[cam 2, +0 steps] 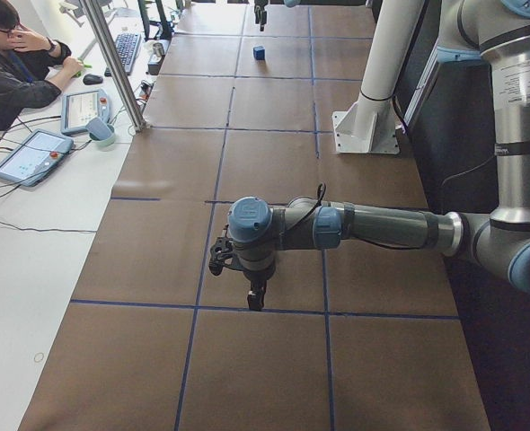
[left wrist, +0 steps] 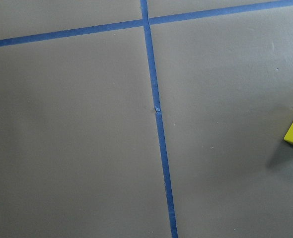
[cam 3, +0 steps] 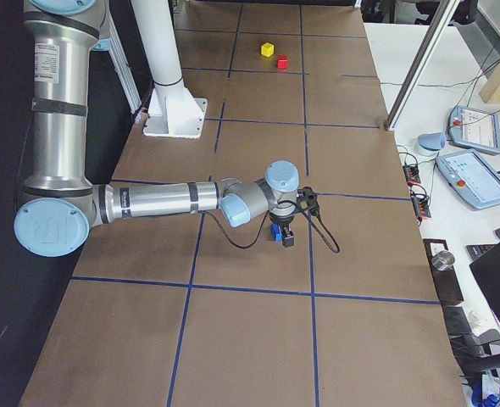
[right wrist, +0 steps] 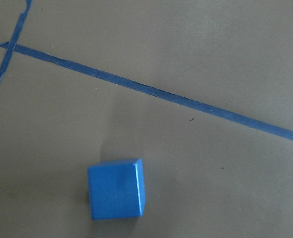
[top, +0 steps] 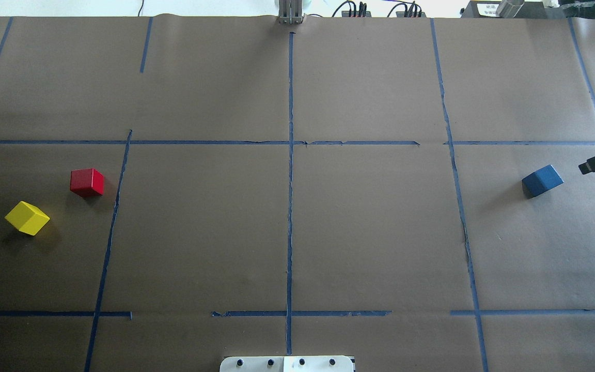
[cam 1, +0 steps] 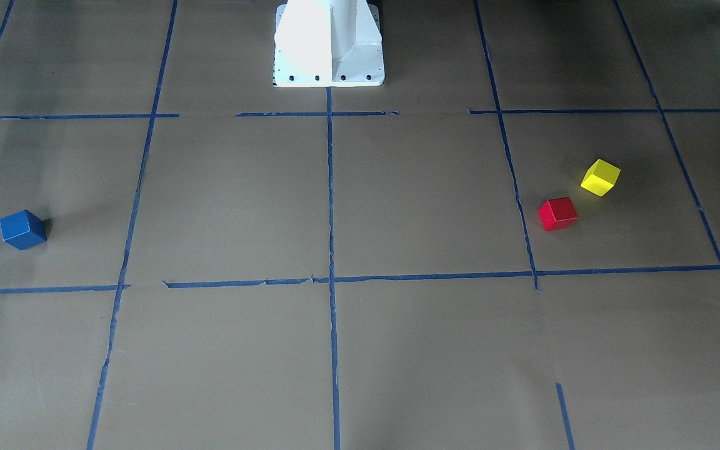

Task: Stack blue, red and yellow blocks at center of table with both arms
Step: 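Move the right gripper down toward the blue cube, then close the right gripper on the blue cube and lift it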

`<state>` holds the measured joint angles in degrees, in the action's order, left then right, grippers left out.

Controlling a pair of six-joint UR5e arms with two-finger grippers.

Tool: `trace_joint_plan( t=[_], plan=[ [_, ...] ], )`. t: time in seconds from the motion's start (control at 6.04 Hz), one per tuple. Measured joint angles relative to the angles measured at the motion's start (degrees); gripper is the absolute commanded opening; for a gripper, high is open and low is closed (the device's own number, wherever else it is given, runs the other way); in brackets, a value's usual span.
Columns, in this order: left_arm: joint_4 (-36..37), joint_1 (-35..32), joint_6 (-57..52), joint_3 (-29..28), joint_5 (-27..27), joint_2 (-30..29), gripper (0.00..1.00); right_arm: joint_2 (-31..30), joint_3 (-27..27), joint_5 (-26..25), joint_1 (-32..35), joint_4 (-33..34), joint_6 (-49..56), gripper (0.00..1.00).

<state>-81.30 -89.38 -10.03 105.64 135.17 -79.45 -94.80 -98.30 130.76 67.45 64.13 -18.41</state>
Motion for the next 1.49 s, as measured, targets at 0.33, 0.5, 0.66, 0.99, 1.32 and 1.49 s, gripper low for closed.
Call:
trace_joint_plan(
  t=[0.33, 0.5, 0.66, 0.99, 1.32, 1.49],
  plan=[
    [0.1, 0.0, 0.0, 0.0, 0.0, 0.0, 1.0, 0.5, 0.6, -5.2, -6.7, -3.4, -5.9, 1.0],
    [0.1, 0.0, 0.1, -0.1, 0.0, 0.1, 1.0, 1.4, 1.7, -6.2, -8.3, -3.7, -6.4, 1.0],
    [0.1, 0.0, 0.1, -0.1, 0.0, 0.1, 1.0, 2.2, 3.6, -6.5, -9.1, -3.8, -6.4, 1.0],
    [0.1, 0.1, 0.1, -0.1, 0.0, 0.1, 1.0, 3.8, 8.6, -6.6, -9.8, -5.7, -6.2, 0.98],
    [0.1, 0.1, 0.1, -0.1, 0.0, 0.1, 1.0, 6.9, 11.4, -6.5, -10.3, -7.0, -6.2, 0.56],
    [0.1, 0.1, 0.1, -0.1, 0.0, 0.1, 1.0, 7.7, 11.5, -6.5, -10.3, -7.2, -6.1, 0.3]
  ],
)
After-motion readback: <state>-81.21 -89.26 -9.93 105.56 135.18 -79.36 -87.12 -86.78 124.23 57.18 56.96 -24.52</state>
